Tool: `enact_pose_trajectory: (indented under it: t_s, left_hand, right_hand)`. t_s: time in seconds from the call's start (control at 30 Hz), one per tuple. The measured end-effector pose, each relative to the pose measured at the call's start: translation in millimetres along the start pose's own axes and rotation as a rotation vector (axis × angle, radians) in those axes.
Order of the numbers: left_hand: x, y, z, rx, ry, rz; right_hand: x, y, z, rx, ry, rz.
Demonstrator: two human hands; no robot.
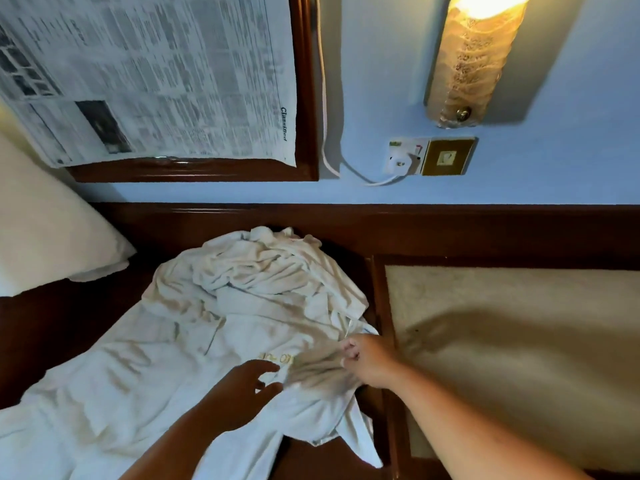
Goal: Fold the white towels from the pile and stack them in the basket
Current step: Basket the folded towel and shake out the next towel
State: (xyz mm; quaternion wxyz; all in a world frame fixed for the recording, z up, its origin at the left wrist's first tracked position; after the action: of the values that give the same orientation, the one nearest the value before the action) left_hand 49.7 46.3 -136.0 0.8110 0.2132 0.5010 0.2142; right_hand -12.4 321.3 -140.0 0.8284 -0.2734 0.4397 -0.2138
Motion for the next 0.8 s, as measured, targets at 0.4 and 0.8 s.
enact_pose_trajectory:
  t_s: [0.4, 0.8]
  left_hand:
    - [-52.9, -49.8, -71.3, 0.157, -0.158, -0.133]
    - [-67.5, -40.5, -104.2, 0.28, -0.075, -0.113]
  right_hand:
    - [82.7, 2.9, -58.8, 0.166, 0.08, 0.259]
    - [34.7, -86.4, -69.5, -0.046, 0.034, 0.206]
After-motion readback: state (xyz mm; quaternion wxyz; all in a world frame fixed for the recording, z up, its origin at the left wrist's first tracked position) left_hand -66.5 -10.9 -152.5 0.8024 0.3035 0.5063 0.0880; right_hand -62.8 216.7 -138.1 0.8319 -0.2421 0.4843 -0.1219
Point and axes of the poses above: each hand's wrist, its own z-axis away from the middle knuckle, its own x-axis out of the palm, y = z × x, the point moved 3 cm from there along -z, towards the middle knuckle
